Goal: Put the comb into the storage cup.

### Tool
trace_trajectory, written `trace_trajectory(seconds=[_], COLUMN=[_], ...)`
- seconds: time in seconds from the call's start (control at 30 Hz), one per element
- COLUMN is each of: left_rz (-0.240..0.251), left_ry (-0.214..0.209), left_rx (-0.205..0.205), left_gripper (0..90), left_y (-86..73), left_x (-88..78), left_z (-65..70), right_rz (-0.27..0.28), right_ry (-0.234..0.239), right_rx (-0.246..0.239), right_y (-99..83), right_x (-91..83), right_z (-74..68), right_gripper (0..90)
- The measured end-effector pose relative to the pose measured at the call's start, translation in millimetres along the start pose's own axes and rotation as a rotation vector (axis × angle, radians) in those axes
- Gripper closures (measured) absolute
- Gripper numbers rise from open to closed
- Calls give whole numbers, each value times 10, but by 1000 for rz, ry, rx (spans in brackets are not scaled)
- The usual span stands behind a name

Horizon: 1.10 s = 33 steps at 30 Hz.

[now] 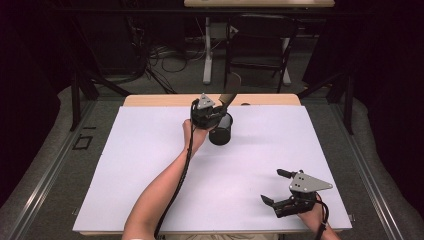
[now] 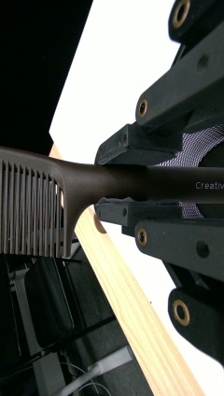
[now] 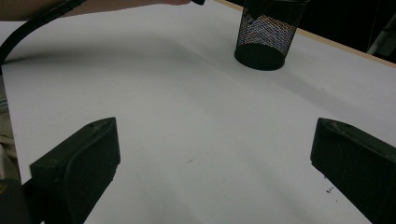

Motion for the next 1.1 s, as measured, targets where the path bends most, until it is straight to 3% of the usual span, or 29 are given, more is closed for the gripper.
trace_trajectory(seconds=[0.5,1.1], left_rz=[-23,-38], left_ry=[3,14], left_rx=[23,22], left_gripper=[724,718], left_y=[-32,-78], left_x=[40,45], left_z=[34,34], right_rz=[2,1], right_ry=[-4,-2], right_rx=[4,1], right_y=[0,-1], right_x=[-3,-2], right_z=[4,5], right_gripper=[11,12])
Point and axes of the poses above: each handheld gripper's, and its own axes: x roughly forward along the jaws, y roughly out of its top, z roughly to its right, the point moved 4 cm from there along x, roughly forward along the jaws, and after that the axes turned 3 degrees about -x, right-handed, at the moved point
